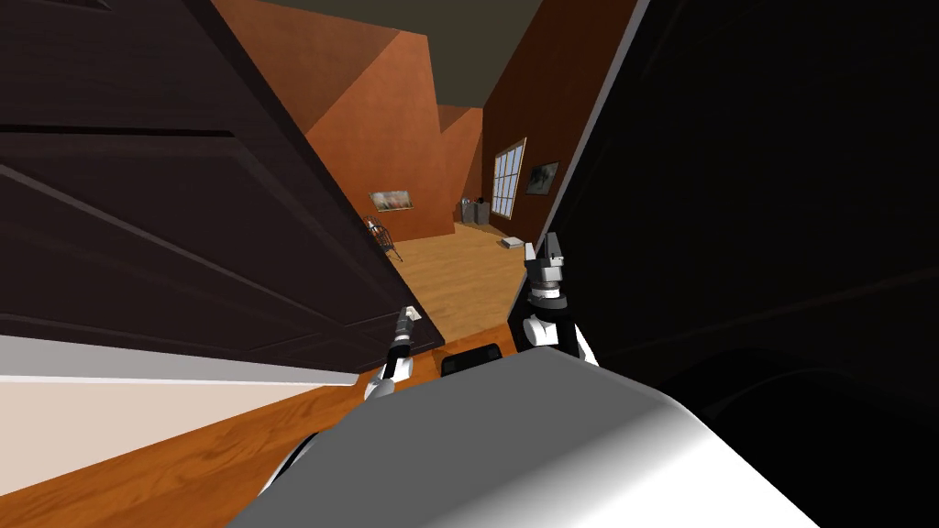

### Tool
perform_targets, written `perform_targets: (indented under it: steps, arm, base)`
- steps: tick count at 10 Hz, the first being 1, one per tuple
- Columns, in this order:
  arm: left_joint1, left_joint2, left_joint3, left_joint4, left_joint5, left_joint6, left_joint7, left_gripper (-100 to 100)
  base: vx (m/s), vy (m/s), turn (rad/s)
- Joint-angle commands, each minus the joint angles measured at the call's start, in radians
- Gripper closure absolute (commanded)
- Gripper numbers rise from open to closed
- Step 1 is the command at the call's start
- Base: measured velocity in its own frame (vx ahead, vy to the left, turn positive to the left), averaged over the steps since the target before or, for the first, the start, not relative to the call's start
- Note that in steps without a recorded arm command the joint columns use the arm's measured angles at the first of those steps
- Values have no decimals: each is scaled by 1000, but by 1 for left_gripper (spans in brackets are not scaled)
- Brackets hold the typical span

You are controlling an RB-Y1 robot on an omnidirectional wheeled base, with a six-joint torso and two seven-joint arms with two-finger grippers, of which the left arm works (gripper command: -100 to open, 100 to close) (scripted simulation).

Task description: Pull the door open

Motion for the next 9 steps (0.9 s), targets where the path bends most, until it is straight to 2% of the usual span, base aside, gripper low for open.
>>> perform_targets:
  steps: [1,2,7,9]
  arm:
    - [0,0,0,0,0,0,0,-100]
    - [0,0,0,0,0,0,0,100]
    - [0,0,0,0,0,0,0,100]
    - [10,18,-13,2,-6,-12,24,100]
  base:
    - [62,-11,36]
    - [-26,-5,-13]
    - [-9,3,-7]
    - [-129,28,-137]
